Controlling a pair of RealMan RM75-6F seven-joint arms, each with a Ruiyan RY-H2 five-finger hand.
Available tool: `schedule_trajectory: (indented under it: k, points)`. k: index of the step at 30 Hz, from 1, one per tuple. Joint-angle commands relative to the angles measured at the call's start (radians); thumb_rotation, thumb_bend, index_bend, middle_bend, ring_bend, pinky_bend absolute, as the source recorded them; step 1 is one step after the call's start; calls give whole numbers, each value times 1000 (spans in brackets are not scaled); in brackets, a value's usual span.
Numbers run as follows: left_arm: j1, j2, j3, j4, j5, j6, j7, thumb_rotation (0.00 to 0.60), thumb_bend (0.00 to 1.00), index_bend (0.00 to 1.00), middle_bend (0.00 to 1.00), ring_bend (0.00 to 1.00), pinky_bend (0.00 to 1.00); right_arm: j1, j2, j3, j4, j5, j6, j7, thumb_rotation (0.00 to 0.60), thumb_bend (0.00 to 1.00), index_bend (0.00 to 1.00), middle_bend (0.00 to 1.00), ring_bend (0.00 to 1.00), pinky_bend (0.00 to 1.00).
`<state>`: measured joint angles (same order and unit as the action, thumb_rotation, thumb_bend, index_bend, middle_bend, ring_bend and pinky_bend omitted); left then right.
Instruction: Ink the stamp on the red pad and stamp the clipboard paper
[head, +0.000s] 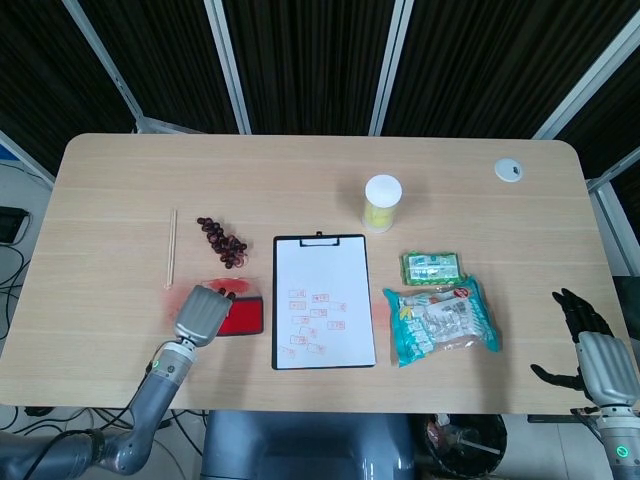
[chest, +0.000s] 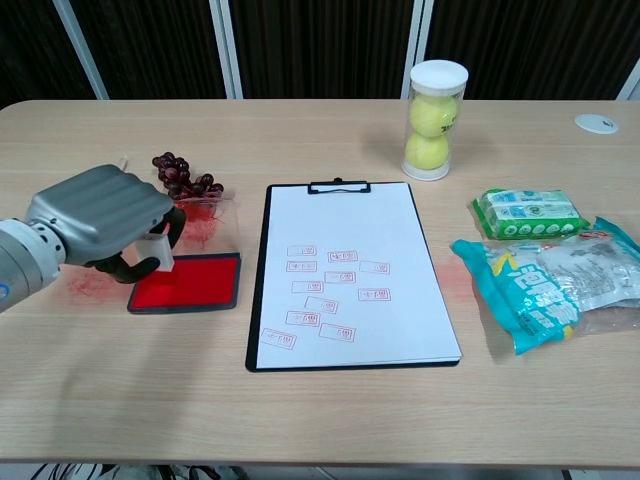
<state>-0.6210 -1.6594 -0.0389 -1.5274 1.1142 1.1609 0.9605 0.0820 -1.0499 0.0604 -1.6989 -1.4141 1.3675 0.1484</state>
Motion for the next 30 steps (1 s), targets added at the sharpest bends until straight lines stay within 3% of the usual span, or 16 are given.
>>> schedule_trajectory:
  k: [1, 8, 13, 30]
  points:
    - [-13, 31, -25, -73, -9, 17, 36, 600, 489, 756, 824, 998, 1000, 0, 0, 0, -1, 0, -1, 1, 600, 170, 0, 0, 0, 135]
    - [-49, 61, -72, -221, -40, 45, 124, 600, 489, 756, 826, 998, 1000, 2, 3, 0, -4, 3, -7, 11, 600, 169, 0, 0, 0, 135]
    - [-77, 40, -91, -266, -63, 56, 179, 600, 490, 757, 826, 998, 1000, 3, 5, 0, -7, 6, -14, 19, 600, 169, 0, 0, 0, 135]
    - [-174, -159, -92, -160, -189, 68, 333, 600, 490, 760, 827, 998, 1000, 11, 23, 4, -20, 29, -49, 76, 600, 169, 0, 0, 0, 135]
